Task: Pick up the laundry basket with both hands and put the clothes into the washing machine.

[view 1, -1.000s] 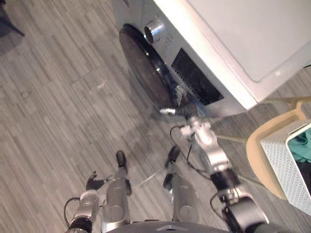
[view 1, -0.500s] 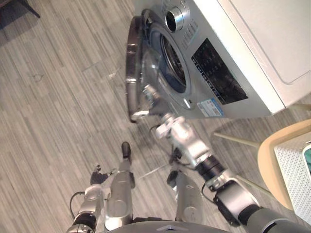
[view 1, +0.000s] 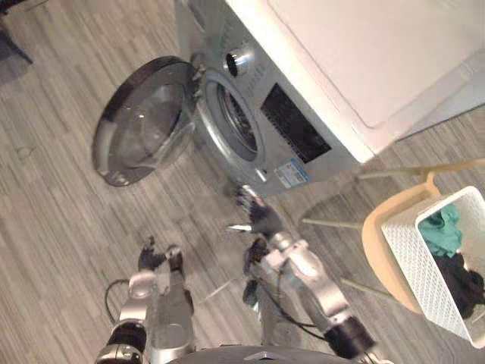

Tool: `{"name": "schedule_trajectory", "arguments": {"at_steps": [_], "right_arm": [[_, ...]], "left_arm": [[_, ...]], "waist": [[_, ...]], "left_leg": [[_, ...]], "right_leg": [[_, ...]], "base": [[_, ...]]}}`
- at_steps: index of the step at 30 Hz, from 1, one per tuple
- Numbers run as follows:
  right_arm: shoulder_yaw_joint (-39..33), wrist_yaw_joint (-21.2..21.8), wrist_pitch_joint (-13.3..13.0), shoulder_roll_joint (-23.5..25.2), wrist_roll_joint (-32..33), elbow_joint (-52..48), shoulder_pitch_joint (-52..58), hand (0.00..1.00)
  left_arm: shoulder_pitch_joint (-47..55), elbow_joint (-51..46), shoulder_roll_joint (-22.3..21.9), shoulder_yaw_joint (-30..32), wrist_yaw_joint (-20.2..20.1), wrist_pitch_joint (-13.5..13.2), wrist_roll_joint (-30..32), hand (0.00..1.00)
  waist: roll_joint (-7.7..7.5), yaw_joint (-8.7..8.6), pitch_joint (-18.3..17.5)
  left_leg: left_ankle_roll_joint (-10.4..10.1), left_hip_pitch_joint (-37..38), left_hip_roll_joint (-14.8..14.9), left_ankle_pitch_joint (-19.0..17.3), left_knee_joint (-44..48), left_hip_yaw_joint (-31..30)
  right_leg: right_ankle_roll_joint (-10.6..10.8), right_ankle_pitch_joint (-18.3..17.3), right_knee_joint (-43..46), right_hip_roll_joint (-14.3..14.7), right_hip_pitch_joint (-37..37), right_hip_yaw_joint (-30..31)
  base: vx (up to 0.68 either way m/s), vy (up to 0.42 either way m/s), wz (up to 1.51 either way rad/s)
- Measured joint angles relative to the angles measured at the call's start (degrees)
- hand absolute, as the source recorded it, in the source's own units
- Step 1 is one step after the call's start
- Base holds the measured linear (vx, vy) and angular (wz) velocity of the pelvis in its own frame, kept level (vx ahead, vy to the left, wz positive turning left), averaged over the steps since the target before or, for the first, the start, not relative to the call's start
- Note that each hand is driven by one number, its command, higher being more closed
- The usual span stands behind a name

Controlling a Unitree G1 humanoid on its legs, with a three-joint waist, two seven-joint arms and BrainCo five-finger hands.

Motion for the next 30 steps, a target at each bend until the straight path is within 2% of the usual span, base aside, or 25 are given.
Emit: {"name": "schedule_trajectory", "arguments": {"at_steps": [3,8,14,19,22,25,28,30], "right_arm": [[-6.13,0.10,0.06,-0.29,-0.45,0.07,6.14,0.00],[-10.48,1.48,0.34,-1.05,-2.74,2.34,11.98,0.00],[-10.77,2.62,1.90,0.02,-7.17,6.55,13.22,0.00],[-10.77,2.77,2.75,1.78,-9.39,11.57,12.74,0.00],[-11.09,2.61,2.87,1.83,-10.50,16.05,12.40,0.00],[-13.36,2.27,3.02,1.95,-12.97,25.02,9.45,0.00],[-19.10,0.89,3.27,2.56,-14.38,36.92,6.18,0.00],[-26.04,-1.32,4.21,3.46,-16.17,46.02,4.54,0.00]], "left_arm": [[-2.98,-3.06,1.52,4.67,1.28,-0.75,-1.65,0.00],[-6.40,-2.98,3.70,12.36,4.74,-1.59,-7.06,0.00],[-5.63,-1.83,2.87,13.69,5.05,-1.61,-11.83,0.00],[-2.68,1.32,1.94,15.79,4.54,-0.73,-12.08,0.00],[-0.90,3.33,1.95,15.73,3.83,-0.23,-11.01,0.00],[0.95,5.14,1.44,15.21,3.55,0.22,-9.47,0.00],[4.67,5.16,0.71,11.10,1.93,0.23,-6.32,0.00],[7.33,6.40,-0.43,8.79,-0.54,0.11,-4.24,0.00]], "waist": [[-0.17,-1.68,-1.20],[-0.26,-3.51,-2.35],[-0.15,-3.63,-3.17],[0.15,-3.23,-5.70],[0.92,-2.89,-7.88],[1.97,-2.85,-8.59],[3.47,-2.62,-9.56],[4.59,-2.25,-11.14]], "left_leg": [[-0.54,1.64,0.42,-0.73,0.14,3.36],[-1.38,3.78,1.19,-2.89,0.95,8.56],[-1.55,4.72,1.81,-4.84,3.30,9.48],[-1.48,4.83,1.74,-6.04,5.04,8.03],[-1.40,4.83,1.65,-5.92,4.91,5.83],[-1.15,5.28,1.25,-5.35,4.48,4.04],[-0.91,6.38,0.64,-4.80,3.48,2.10],[-0.80,7.59,0.26,-4.57,2.35,1.40]], "right_leg": [[-0.31,1.01,-1.07,0.96,-0.16,3.10],[-0.35,1.74,-1.71,2.46,-0.69,8.00],[-0.32,1.72,-2.22,2.87,0.49,8.85],[0.01,1.18,-2.24,2.21,2.56,7.56],[-0.17,0.48,-2.24,1.84,3.69,5.45],[-0.02,0.16,-2.24,1.39,5.17,3.76],[0.34,-0.38,-2.24,0.83,7.18,1.82],[0.71,-0.79,-2.24,0.52,8.50,1.04]], "base": [[0.09,0.006,-0.57],[0.08,0.011,-0.58],[0.08,0.024,-0.12],[0.03,0.031,0.16],[0.03,0.018,0.37],[0.01,0.011,0.34],[0.02,0.025,0.33],[0.03,0.027,0.19]]}}
